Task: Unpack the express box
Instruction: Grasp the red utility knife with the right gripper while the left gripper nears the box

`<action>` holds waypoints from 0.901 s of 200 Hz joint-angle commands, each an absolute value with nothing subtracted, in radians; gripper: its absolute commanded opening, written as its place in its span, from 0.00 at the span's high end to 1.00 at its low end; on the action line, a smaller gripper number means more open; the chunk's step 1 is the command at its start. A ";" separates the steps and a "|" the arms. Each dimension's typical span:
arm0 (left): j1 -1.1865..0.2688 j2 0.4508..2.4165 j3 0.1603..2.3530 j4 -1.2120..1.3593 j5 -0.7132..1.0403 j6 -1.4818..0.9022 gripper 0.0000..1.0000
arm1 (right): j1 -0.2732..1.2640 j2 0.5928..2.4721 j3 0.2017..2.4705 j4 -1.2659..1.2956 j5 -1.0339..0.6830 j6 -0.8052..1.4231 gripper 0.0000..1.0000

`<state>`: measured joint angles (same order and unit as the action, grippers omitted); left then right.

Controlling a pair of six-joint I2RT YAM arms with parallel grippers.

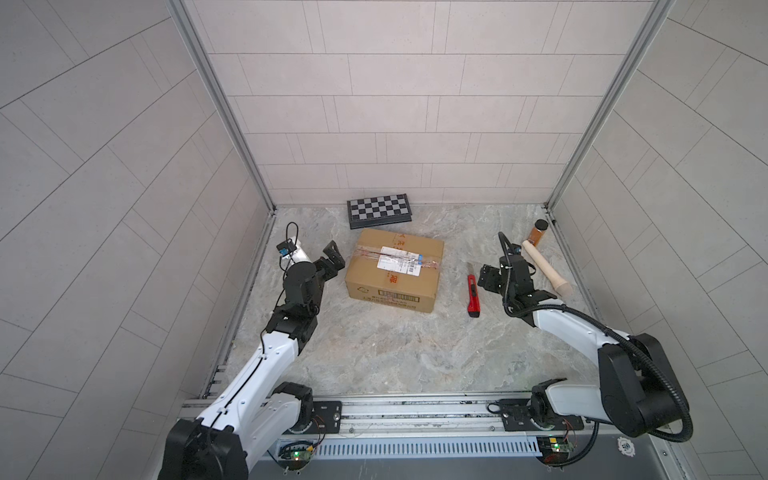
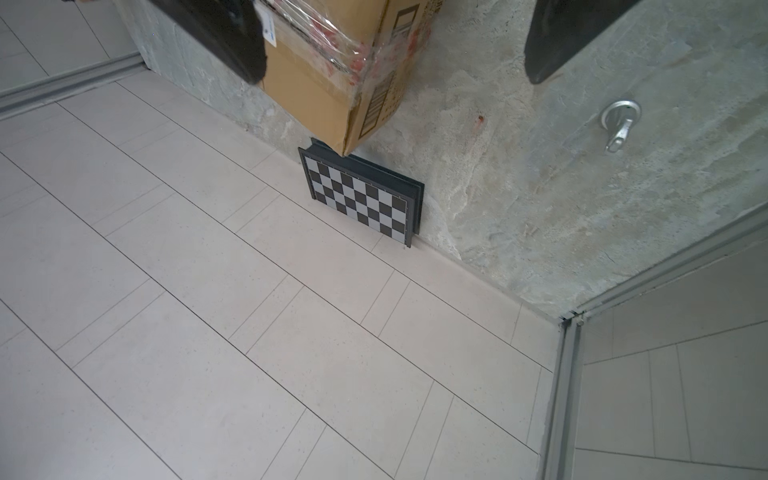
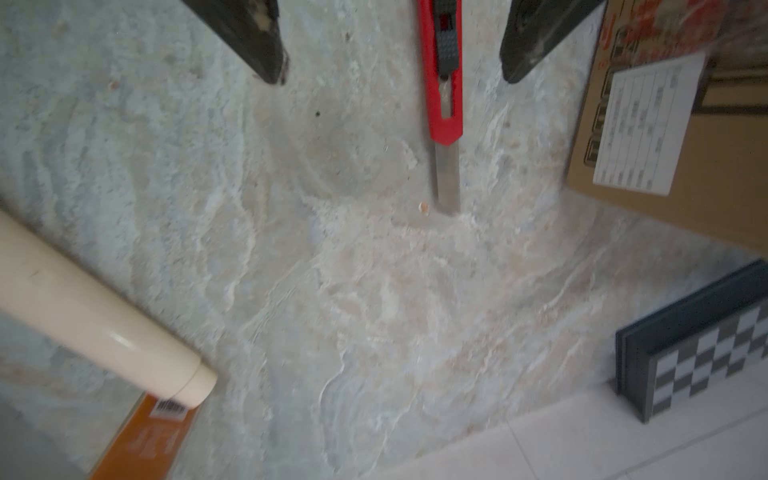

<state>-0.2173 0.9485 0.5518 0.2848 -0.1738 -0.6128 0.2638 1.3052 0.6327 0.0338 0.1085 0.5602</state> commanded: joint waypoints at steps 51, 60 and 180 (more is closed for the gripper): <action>-0.233 1.018 0.589 0.338 -0.058 -0.658 0.00 | 0.382 1.360 0.640 -0.179 0.160 0.669 0.24; -0.235 1.022 0.588 0.336 -0.062 -0.657 0.00 | 0.392 1.382 0.659 -0.190 0.168 0.666 0.26; -0.235 0.923 0.568 0.245 -0.130 -0.641 0.00 | 0.409 1.622 0.775 -0.170 0.171 0.650 0.52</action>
